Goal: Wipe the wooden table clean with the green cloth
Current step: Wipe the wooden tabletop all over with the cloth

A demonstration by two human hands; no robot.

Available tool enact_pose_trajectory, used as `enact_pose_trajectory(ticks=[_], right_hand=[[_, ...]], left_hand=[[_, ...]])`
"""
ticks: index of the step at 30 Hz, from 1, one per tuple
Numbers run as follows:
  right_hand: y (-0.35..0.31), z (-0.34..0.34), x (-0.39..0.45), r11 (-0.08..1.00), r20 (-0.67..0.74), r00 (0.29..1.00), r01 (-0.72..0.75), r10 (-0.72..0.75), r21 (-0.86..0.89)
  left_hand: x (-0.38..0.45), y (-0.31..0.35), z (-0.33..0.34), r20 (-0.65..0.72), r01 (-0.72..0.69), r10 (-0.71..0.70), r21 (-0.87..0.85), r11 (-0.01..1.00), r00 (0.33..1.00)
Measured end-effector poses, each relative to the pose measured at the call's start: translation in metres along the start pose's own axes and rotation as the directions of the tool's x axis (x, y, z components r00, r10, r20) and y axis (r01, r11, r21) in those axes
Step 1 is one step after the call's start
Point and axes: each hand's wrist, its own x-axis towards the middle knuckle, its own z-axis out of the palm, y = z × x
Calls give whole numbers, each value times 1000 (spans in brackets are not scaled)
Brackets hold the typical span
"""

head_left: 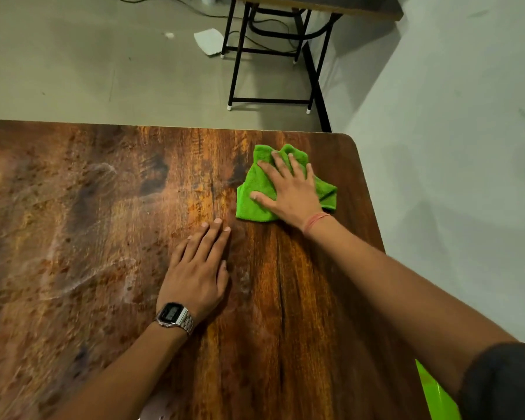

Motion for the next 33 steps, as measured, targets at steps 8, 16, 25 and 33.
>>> enact_pose_trajectory(ticks=[8,16,25,33], right_hand=[[63,-7,48,968,-41,967,-250,250,5],[133,-3,13,865,-107,864,-471,492,172],[29,2,43,958,-104,953,-285,285,11],[-115,17,32,947,-10,951,307,-309,-96]], left_hand=[[0,-2,5,-17,-7,7,11,1000,1000],[0,-2,5,-16,2,-2,12,1000,1000],[1,-1,6,-14,8,-7,23,1000,1000],[-1,-2,5,-28,12,-11,9,1000,1000]])
